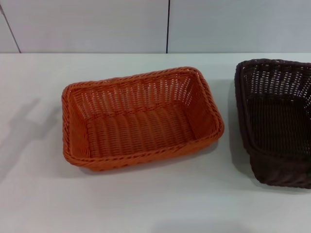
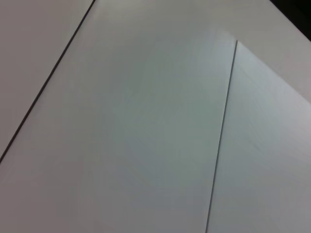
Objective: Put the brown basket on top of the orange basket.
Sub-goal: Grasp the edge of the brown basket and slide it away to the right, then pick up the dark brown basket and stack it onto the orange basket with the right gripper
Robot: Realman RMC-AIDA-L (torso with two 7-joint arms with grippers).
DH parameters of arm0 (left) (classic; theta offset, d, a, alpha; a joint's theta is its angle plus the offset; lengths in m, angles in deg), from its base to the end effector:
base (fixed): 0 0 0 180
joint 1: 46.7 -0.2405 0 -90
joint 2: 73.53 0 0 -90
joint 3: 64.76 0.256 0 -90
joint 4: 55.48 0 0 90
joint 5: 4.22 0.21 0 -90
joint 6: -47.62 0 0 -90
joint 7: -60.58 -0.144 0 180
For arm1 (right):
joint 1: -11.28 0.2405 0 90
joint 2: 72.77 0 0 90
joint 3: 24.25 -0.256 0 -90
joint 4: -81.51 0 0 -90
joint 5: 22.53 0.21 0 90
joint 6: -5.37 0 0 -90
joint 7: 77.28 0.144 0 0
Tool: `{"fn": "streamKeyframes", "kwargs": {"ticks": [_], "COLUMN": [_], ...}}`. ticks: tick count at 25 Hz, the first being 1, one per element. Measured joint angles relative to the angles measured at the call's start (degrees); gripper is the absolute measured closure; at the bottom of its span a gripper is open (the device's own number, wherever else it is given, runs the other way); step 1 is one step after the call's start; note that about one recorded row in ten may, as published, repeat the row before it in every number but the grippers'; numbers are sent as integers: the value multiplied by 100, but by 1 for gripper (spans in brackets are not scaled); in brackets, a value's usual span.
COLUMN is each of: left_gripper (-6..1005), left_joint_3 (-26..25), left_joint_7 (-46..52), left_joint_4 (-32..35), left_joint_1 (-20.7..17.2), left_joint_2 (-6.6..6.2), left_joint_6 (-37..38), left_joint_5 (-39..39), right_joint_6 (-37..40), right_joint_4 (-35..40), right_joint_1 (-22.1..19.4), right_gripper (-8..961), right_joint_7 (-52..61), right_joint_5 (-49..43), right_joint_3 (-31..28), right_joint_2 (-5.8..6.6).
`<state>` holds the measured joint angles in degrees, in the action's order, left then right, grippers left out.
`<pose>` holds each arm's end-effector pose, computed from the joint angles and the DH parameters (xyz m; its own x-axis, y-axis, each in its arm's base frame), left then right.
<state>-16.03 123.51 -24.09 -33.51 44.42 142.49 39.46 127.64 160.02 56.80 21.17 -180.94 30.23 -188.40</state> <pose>-0.2948 0.2841 0.1126 0.2306 -0.3039 0.9244 0.7234 -0.5818 -0.3717 0.1753 0.3410 0.0939 0.8645 -0.1151 0.4893 -0.1169 -0.9928 -0.0270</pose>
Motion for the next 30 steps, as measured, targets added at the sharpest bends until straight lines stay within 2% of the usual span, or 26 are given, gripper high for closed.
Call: {"fn": "streamKeyframes", "kwargs": {"ticks": [3,7,12,15,22,30], "left_gripper": [274,274,274,274,274,274], "left_joint_3": [0,-74,-74,-74,-73,-34], "left_joint_7": [0,15,23,24,25,7], "left_joint_4": [0,30,34,27,0,-10], "left_joint_1": [0,-1,-1,-1,-20,-79], "left_joint_2": [0,-1,-1,-2,-16,-29], "left_joint_6": [0,51,51,51,45,23], "left_joint_5": [0,-1,-1,-1,40,45], "right_joint_6": [107,253,250,241,74,-214], "right_joint_4": [162,469,553,555,564,723], "right_joint_1": [12,106,346,470,908,1093], "right_gripper": [739,751,769,772,774,775], "right_joint_7": [-1,24,114,158,724,1226], "right_joint_5": [56,238,274,281,436,543], "right_joint_3": [-182,-575,-1032,-1163,-1269,-1252], "right_joint_2": [29,143,171,167,74,24]}}
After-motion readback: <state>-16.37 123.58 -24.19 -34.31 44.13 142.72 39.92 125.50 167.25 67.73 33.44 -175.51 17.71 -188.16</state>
